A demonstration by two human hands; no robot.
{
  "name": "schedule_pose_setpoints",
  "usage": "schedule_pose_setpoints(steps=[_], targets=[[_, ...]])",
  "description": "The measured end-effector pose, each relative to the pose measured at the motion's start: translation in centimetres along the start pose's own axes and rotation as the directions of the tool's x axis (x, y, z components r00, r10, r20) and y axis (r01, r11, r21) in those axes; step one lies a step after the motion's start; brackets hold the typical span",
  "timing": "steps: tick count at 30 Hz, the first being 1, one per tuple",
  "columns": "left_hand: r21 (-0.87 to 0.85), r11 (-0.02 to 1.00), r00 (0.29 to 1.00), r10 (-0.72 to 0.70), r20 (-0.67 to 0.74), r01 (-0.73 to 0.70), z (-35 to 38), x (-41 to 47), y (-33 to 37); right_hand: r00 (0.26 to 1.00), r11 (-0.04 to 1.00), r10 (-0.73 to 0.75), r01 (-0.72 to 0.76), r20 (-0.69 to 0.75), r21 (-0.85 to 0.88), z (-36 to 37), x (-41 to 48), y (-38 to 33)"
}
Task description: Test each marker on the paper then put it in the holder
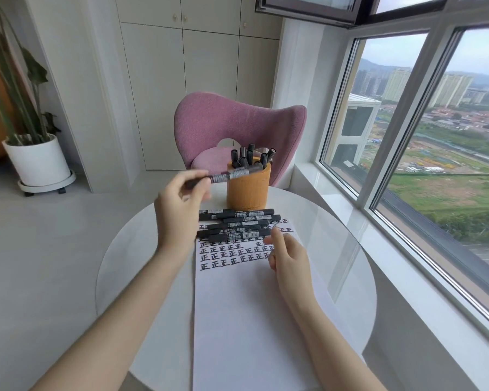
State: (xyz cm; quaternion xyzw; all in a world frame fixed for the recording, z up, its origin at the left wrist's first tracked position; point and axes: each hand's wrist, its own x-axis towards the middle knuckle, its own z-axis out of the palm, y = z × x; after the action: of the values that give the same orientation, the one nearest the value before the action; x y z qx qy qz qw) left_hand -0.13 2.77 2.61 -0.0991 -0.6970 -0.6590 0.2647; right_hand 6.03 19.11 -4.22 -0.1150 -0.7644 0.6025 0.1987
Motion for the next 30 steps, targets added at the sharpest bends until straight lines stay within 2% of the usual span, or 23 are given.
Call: schedule_pose_setpoints(steps=[8, 13, 19, 25, 30], targets=[[0.273, 0.93, 0.968, 0.222, 0.115, -0.246, 3.5, 8.9, 2.4, 1.0, 0.994, -0.024, 0.025, 0.011, -0.111, 0.3, 0.1, 1.0], [0.408, 0.842, 0.932, 0.279, 0.232, -0.353, 5.4, 10.6, 2.6, 1.0, 0.992, -0.012, 0.015, 0.02, -0.127, 0.2, 0.1, 1.2], [0.505, 0.786, 0.929, 0.238, 0.284, -0.356, 6.9, 11.0, 1.9, 1.0, 0.992, -0.012, 0.015, 0.02, -0.125, 0.2, 0.1, 1.1], [0.473, 0.82, 0.938, 0.21, 0.275, -0.322, 7.9, 12.1, 2.9, 1.0, 0.993, -0.007, 0.01, 0.022, -0.117, 0.2, 0.0, 1.0], [0.55, 0.757, 0.928, 0.206, 0.311, -0.352, 9.1, 11.7, 2.7, 1.0, 0.994, 0.008, -0.006, 0.023, -0.113, 0.2, 0.0, 0.9]])
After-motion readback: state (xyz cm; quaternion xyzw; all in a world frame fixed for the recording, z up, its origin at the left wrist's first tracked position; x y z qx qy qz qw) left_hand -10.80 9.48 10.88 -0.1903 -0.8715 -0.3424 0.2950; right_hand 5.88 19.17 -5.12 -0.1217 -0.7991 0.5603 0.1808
